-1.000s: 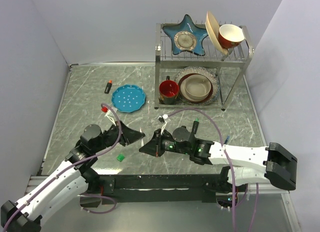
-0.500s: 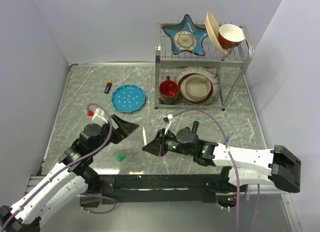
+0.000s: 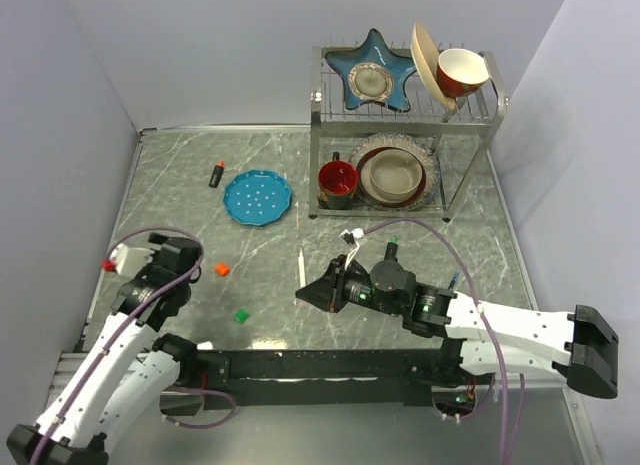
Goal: Insert the pens into the pen caps
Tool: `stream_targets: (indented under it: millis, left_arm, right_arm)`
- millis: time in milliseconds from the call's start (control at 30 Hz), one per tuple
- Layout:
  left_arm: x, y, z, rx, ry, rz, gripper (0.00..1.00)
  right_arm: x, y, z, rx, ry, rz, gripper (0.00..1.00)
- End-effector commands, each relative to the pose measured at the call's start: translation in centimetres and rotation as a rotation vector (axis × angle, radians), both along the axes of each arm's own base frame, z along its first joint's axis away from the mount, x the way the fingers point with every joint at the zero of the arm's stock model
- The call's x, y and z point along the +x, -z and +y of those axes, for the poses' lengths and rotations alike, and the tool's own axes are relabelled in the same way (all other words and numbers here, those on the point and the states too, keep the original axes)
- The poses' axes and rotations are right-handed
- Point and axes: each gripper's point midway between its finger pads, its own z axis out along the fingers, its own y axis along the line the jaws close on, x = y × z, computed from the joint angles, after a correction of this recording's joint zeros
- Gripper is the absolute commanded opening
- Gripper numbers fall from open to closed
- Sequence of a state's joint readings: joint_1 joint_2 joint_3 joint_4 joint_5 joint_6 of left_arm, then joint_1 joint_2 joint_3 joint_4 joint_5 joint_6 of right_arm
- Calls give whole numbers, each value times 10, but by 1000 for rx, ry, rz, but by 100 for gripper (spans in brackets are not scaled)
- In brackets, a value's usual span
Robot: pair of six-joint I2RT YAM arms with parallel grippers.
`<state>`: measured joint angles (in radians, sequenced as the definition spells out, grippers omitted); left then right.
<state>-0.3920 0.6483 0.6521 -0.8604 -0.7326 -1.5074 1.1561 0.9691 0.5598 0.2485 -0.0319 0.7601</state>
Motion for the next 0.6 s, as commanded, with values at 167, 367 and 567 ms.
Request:
stream_targets:
  millis: [167,367,567]
  left_arm:
    - [-35,46,71,-5,-361,157,81]
    - [-39,78,86,-82,-474,191,74]
    - [-48,94,112,-72,-586,270,68]
  right_arm:
    - [-3,-7,-12,11,5,-36,0]
    - [-6,-8,-25,24,22,-47,0]
    - [-2,-9,-31,0,47,-65,0]
